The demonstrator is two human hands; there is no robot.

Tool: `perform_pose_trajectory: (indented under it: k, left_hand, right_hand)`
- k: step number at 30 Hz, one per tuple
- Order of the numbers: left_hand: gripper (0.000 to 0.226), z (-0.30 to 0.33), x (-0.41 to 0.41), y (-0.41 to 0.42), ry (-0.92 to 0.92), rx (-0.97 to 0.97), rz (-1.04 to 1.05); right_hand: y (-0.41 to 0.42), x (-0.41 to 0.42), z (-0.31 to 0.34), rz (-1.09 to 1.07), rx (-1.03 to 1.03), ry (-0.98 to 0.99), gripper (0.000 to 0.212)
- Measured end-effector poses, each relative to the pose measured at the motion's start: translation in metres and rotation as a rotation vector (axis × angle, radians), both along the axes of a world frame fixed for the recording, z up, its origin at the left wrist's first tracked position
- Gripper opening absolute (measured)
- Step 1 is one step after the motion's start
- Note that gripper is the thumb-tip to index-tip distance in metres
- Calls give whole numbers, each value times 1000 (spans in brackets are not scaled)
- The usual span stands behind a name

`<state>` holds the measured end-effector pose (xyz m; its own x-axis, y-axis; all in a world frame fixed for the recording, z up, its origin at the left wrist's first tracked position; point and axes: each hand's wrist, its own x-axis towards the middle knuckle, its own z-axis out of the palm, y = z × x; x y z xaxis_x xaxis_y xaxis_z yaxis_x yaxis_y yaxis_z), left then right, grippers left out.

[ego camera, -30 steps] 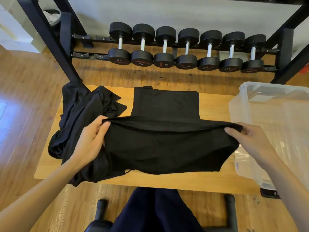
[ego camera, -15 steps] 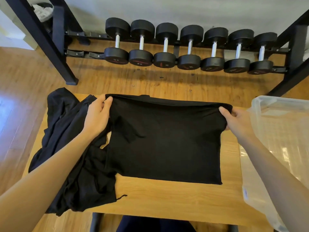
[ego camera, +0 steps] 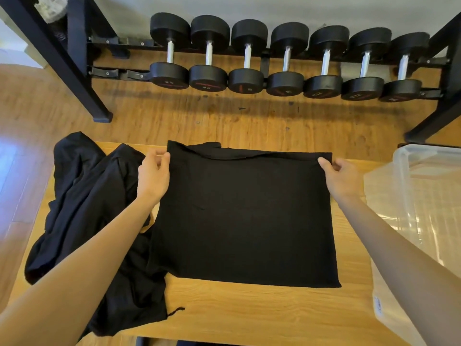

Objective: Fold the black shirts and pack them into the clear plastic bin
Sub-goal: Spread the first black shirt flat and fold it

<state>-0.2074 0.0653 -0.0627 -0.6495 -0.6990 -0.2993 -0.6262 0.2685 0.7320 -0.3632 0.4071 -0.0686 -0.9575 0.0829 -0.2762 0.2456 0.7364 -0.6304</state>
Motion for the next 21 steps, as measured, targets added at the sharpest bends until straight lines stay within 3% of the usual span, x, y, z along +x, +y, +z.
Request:
perform_pose_trajectory:
  k: [3,8,16,21]
  left_hand:
    - [39,1,6,2,28,41,-23]
    - [55,6,31,7,69,11,-130]
    - [43,12,117,35,5,-45,-172]
    - [45,14,168,57,-81,-54,-144]
  right_hand:
    - [-1,4,3,-26,-7,2,35]
    - [6,27,13,-87,-27,20,41]
    - [36,110,13,-94,-67,-2,36]
    - [75,169,0,-59,46,-19,37]
